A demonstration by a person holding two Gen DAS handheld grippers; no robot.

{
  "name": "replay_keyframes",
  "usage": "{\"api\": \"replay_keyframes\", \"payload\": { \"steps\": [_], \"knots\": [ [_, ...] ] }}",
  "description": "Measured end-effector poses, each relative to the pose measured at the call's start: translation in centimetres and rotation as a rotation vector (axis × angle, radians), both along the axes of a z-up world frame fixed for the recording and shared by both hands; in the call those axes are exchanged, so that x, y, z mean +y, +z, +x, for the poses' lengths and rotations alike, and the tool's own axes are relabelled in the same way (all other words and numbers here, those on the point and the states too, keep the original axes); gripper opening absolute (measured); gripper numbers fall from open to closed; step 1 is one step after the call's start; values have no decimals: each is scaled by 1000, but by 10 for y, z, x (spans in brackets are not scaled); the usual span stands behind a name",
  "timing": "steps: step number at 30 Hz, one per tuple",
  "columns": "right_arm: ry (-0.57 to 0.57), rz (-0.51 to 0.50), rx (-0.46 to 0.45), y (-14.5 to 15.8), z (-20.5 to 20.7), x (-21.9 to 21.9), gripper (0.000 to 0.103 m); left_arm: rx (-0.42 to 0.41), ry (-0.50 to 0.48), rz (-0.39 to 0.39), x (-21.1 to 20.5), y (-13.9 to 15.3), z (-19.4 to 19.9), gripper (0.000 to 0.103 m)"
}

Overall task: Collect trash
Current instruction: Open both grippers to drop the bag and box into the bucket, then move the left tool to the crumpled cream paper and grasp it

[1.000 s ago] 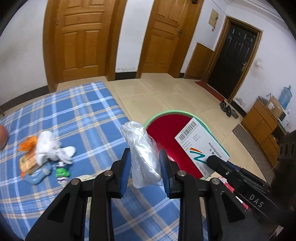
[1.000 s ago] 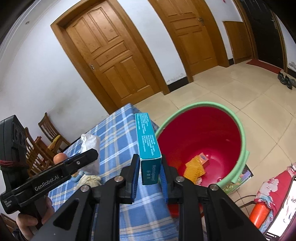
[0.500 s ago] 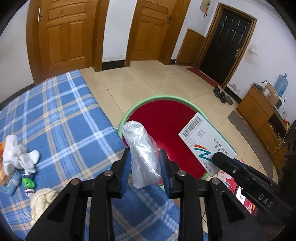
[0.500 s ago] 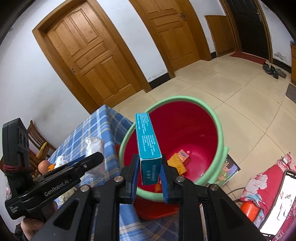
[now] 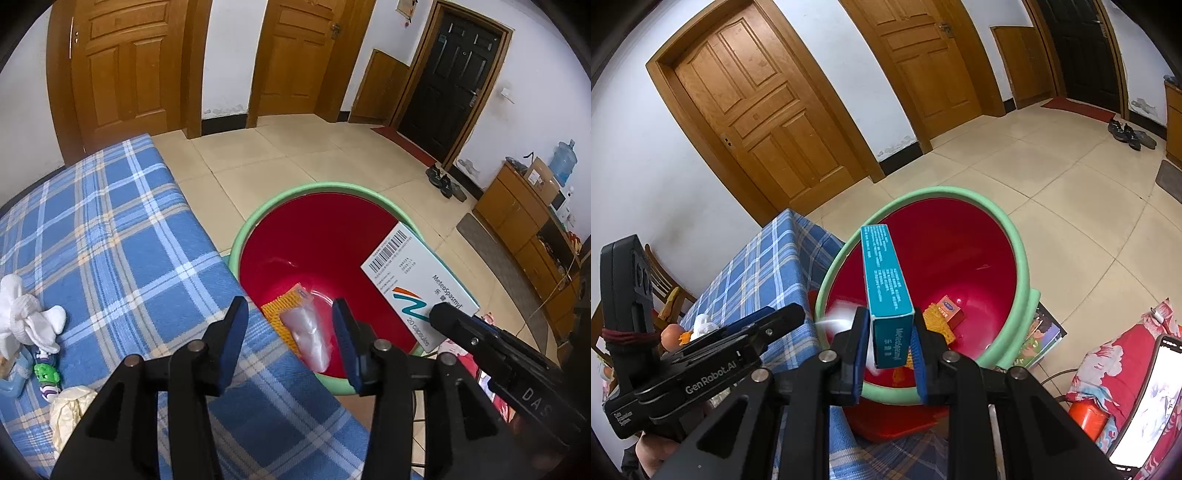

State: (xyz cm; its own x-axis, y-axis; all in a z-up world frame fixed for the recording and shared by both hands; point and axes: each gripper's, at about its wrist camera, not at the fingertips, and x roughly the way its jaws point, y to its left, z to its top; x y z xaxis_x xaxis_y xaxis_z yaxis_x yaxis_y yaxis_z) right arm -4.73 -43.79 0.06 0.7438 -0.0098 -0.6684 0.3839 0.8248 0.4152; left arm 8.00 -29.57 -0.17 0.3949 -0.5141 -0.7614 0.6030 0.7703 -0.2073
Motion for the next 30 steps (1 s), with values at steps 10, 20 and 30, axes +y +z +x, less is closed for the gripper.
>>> {"api": "replay_keyframes", "payload": {
  "steps": [10, 20, 30],
  "knots": [
    [-14, 12, 8, -3, 2, -2, 29, 5, 38, -8, 13, 3, 2, 47],
    [-9, 16, 1, -1, 1, 1, 44, -3, 51, -30, 24, 12, -1, 47],
    [4, 21, -11, 3, 0, 10, 58, -8, 85, -53, 44, 22, -8, 47]
  ]
}}
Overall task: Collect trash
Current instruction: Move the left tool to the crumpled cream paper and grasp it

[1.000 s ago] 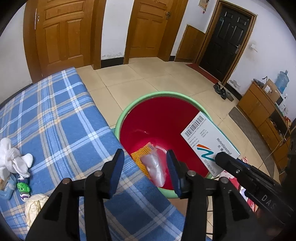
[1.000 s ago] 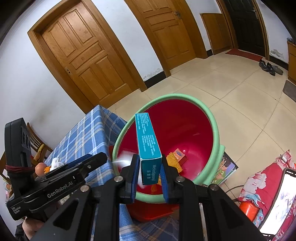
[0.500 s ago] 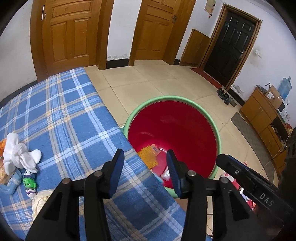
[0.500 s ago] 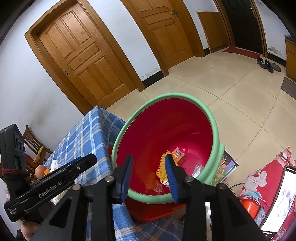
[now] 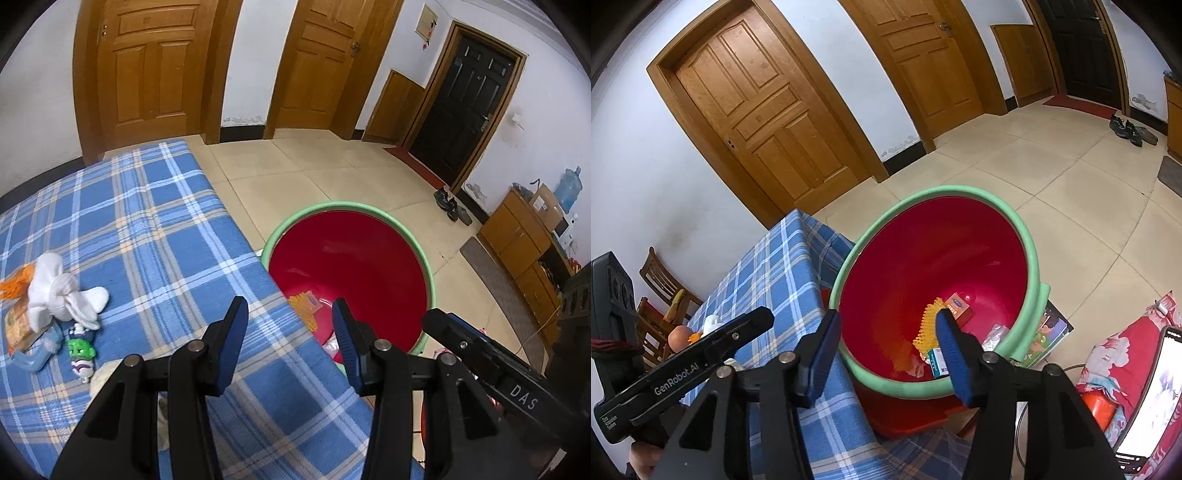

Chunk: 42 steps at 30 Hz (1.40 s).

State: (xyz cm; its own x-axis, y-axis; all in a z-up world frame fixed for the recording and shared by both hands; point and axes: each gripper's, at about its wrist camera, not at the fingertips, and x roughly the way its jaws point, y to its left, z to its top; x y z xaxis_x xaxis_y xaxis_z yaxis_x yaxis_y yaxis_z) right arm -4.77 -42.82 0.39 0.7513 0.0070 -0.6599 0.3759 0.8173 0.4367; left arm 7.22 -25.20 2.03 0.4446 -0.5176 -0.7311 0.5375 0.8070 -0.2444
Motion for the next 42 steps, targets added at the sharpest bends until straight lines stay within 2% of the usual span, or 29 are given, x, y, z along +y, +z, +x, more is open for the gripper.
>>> {"api": "replay_keyframes", "payload": {
  "steps": [11, 28, 37, 42],
  "knots": [
    [26, -1, -17, 9, -1, 17, 64, -25, 61, -17, 35, 12, -6, 47],
    [101, -7, -38, 20, 5, 53, 67, -34, 182, -34, 99, 20, -15, 47],
    [140, 1, -28, 16, 11, 67, 67, 8, 238, -6, 121, 3, -8, 47],
    [144, 0, -25, 15, 12, 69, 67, 42, 233, 18, 120, -10, -7, 48]
  ]
}}
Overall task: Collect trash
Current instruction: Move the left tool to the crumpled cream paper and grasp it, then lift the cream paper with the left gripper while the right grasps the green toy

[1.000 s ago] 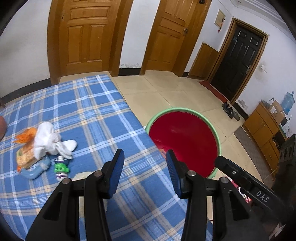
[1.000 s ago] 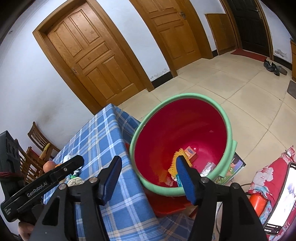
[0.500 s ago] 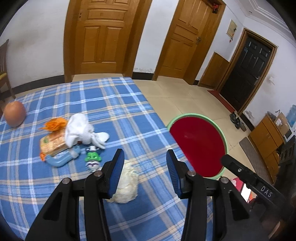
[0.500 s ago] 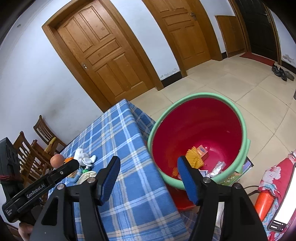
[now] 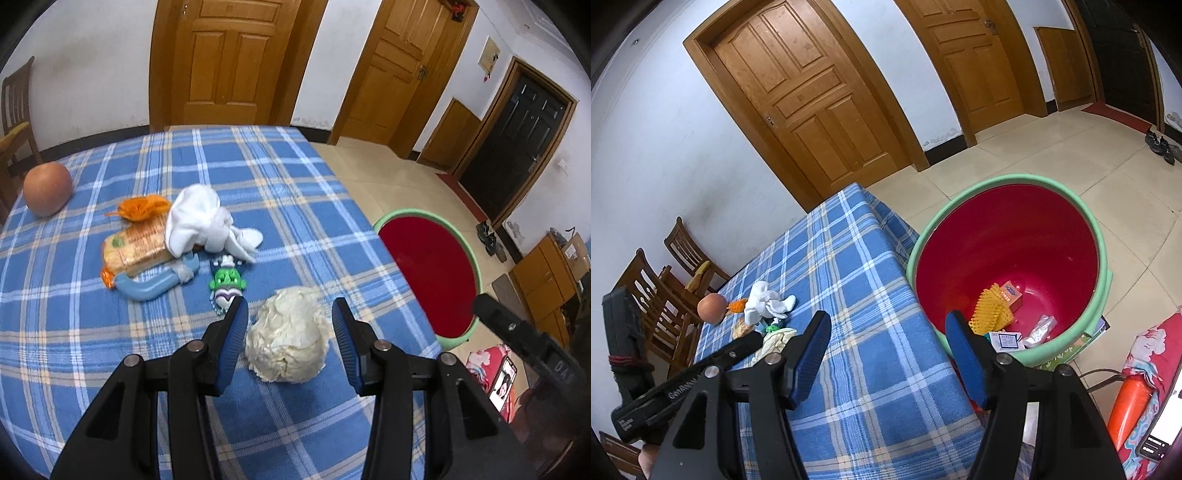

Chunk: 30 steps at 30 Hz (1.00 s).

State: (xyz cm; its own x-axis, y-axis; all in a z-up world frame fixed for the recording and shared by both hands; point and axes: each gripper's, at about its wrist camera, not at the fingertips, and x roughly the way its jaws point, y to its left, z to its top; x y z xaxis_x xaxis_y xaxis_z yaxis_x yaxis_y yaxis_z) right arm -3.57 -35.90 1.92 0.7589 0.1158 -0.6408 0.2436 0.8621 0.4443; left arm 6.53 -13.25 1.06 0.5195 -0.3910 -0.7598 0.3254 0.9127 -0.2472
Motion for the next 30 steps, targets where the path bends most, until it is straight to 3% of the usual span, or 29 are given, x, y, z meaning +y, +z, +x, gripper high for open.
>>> {"api": "replay_keyframes", "payload": {
  "steps": [7, 19, 24, 30],
  "knots": [
    [-3, 3, 6, -1, -1, -2, 67, 47, 1, 36, -4, -17, -1, 51],
    [-2, -6, 6, -1, -1, 1, 67, 86, -33, 20, -14, -36, 2, 53],
    [-2, -10, 6, 0, -2, 2, 67, 84, -49, -3, -13, -36, 1, 45],
    [4, -17, 7, 2, -1, 5, 67, 58, -47, -21, -5, -28, -3, 44]
  ]
}}
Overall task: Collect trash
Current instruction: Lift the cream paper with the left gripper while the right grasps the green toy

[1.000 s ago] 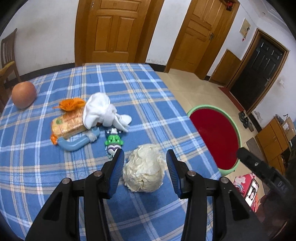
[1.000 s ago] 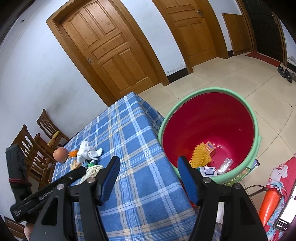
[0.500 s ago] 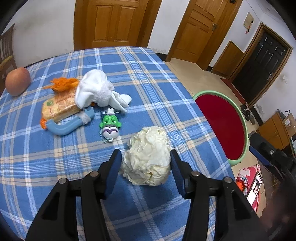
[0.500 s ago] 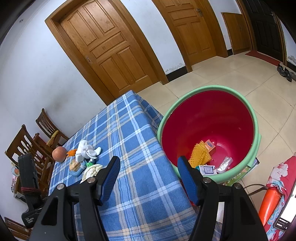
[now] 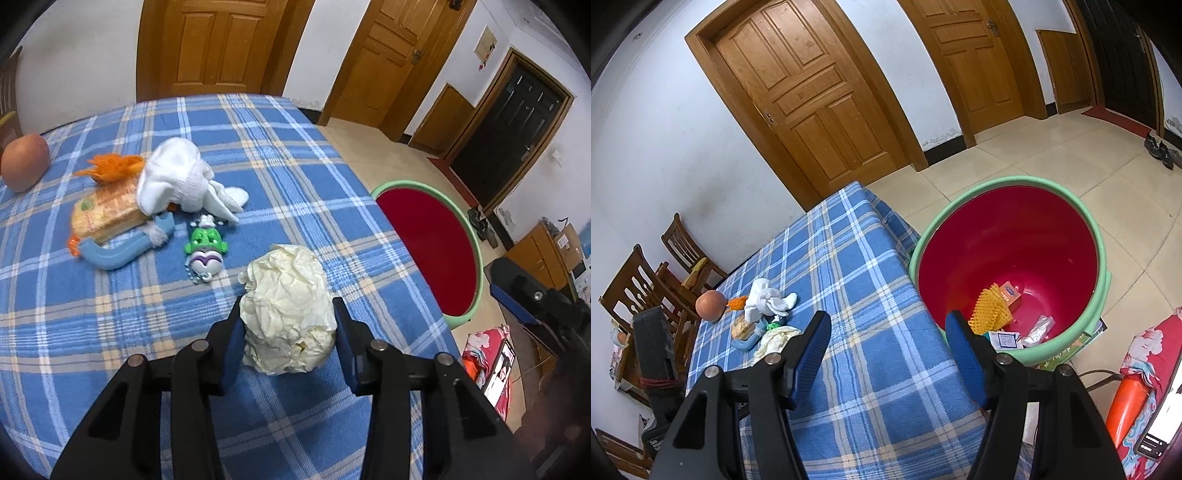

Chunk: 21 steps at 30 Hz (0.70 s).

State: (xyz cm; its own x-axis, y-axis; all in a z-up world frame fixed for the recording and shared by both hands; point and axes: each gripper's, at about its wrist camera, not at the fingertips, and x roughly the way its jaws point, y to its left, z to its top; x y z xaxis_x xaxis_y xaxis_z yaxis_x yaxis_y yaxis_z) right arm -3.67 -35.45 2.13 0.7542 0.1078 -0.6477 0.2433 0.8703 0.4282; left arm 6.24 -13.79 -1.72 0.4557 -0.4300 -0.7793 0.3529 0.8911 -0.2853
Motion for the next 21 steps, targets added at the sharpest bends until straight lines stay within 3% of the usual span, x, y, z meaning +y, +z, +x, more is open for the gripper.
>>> {"api": "replay_keyframes", "payload": {
  "steps": [21],
  "knots": [
    [92, -21, 24, 4, 23, 49, 67, -124, 192, 0, 87, 38, -1, 44]
  ]
}}
